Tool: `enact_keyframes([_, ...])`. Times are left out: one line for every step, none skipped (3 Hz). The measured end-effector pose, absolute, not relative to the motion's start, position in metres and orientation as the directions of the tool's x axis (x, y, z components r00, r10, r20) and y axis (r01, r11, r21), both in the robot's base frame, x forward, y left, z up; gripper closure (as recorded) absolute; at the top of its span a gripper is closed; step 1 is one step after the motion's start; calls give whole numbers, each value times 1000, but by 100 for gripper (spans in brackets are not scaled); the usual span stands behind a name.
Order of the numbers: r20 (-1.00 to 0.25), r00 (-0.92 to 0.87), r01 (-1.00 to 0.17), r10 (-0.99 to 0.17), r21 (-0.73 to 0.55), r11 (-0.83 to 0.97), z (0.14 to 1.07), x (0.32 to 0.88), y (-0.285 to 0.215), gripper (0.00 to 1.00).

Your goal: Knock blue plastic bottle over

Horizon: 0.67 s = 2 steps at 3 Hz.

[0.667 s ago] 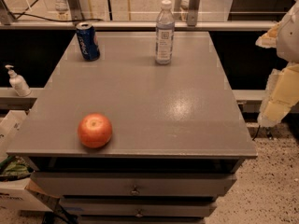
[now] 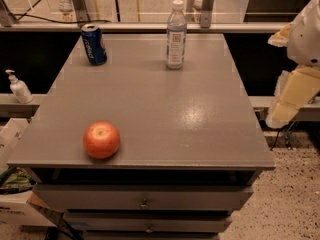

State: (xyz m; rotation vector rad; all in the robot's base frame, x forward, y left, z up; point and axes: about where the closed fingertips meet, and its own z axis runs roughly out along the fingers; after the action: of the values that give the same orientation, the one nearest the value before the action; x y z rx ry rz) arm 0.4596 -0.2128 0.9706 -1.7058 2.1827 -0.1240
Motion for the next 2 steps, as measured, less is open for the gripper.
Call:
enact_keyframes([-287, -183, -887, -940, -364, 284, 954, 514, -208, 0])
enact_keyframes([-346, -175, -859, -922, -403, 315, 943, 576, -200, 0])
